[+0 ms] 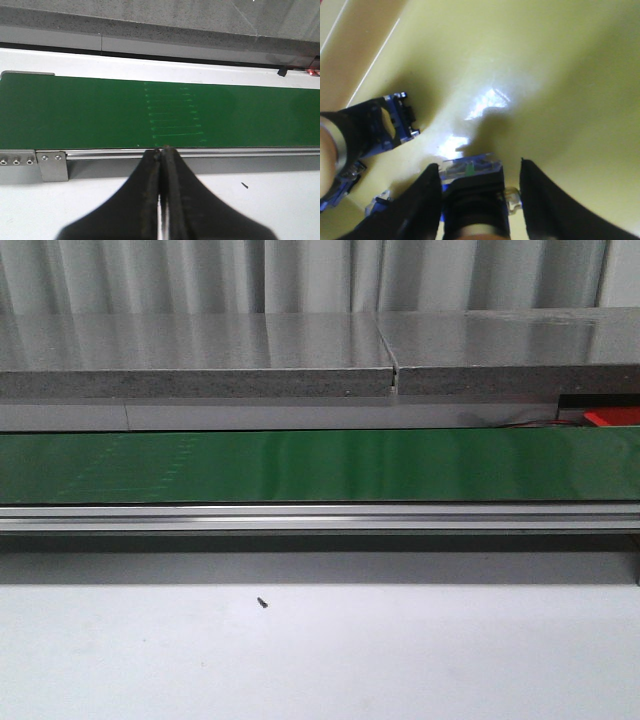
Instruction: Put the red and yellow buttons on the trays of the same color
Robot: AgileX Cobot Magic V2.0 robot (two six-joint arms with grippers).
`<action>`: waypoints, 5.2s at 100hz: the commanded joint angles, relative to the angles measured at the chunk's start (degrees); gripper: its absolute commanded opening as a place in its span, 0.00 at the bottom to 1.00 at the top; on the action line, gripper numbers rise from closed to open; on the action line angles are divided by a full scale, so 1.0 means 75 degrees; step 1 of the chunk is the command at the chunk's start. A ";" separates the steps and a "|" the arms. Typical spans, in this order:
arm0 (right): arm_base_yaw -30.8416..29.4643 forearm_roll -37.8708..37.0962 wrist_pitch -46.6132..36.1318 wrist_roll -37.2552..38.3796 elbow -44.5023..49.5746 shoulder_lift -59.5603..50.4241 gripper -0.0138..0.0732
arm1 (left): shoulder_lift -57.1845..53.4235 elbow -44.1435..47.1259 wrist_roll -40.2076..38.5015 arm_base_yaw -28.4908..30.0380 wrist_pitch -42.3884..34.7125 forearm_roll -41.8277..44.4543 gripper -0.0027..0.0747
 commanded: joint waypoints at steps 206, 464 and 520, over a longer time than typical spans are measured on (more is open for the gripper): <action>0.4969 -0.0662 -0.0762 -0.1387 0.0544 -0.6154 0.08 | 0.0042 -0.0202 -0.0064 0.0018 -0.0534 -0.0080 0.01; 0.5428 -0.3258 -0.4357 0.1082 0.6929 -1.2765 0.08 | 0.0042 -0.0202 -0.0064 0.0018 -0.0548 -0.0080 0.01; 0.5428 -0.3258 -0.4357 0.1082 0.6929 -1.2765 0.08 | 0.0042 -0.0164 -0.0093 0.0118 -0.0927 0.0596 0.01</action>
